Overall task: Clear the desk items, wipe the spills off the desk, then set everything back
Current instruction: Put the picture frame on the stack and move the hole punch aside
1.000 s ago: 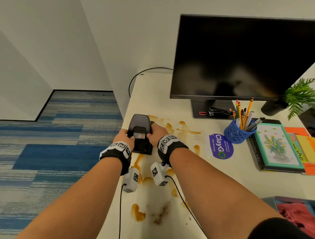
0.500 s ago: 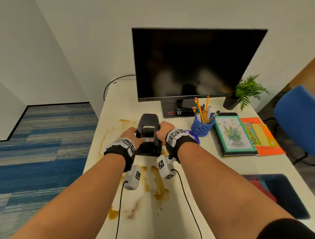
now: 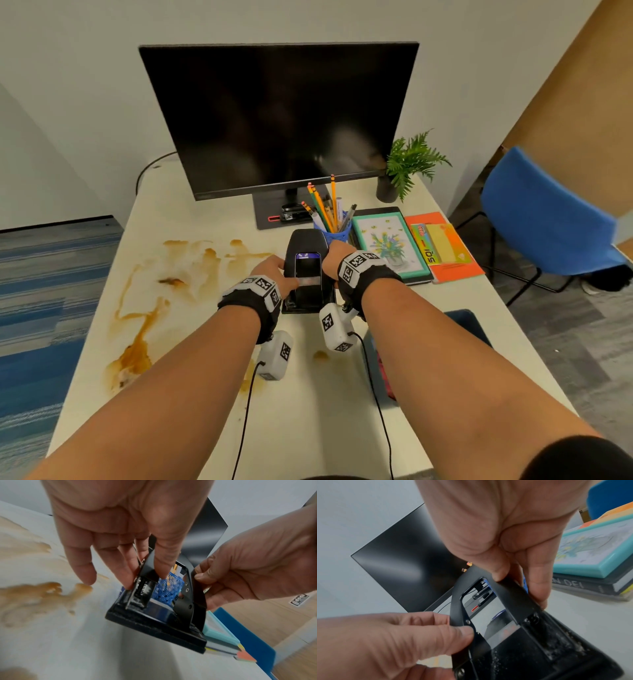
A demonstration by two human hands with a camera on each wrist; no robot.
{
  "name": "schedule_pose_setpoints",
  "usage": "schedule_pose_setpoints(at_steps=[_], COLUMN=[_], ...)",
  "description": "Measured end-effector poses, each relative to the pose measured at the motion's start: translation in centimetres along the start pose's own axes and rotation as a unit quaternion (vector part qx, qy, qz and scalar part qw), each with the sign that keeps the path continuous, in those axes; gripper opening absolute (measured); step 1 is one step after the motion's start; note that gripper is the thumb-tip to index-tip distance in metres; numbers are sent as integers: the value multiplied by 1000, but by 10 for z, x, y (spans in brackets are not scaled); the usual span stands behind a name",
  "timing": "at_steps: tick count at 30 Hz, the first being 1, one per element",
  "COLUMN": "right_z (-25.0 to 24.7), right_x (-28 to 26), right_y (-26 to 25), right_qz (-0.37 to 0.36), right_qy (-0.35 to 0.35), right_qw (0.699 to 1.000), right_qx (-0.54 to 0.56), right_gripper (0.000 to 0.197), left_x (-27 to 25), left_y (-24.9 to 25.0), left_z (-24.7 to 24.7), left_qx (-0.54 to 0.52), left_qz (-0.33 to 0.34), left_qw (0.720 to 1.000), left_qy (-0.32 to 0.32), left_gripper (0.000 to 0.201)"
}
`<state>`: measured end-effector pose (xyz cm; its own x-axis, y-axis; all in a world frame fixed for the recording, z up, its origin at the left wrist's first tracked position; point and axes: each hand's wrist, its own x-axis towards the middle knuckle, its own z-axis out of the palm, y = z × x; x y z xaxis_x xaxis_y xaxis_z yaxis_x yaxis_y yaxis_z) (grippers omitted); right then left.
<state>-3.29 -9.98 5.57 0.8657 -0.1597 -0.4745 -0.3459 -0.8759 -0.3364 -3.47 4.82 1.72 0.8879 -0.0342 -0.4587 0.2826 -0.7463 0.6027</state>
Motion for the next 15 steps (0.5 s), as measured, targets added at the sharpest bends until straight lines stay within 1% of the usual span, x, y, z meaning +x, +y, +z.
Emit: schedule_pose_setpoints(at_steps=[4, 7, 9, 13, 15], right_z=[-4, -6, -7, -10, -10], right_x=[2, 3, 5, 6, 7], right_y=[23, 36, 45, 56, 61], right_qz=[7, 6, 7, 19, 24], right_qy=[-1, -1, -3, -12, -18], right_qw=[1000, 1000, 1000, 1000, 999], right_qx=[3, 2, 2, -5, -14], right_gripper=[30, 29, 29, 31, 33], left_x=[-3, -4, -1, 2, 3], left_y=[15, 23, 28, 36, 39], left_z=[25, 39, 48, 62, 67], left_qx=[27, 40, 38, 32, 11], left_qz=[3, 1, -4, -8, -12], left_qw=[1000, 999, 999, 999, 1000], left_qy=[-6, -12, -21, -22, -26], left_gripper=[44, 49, 49, 32, 29])
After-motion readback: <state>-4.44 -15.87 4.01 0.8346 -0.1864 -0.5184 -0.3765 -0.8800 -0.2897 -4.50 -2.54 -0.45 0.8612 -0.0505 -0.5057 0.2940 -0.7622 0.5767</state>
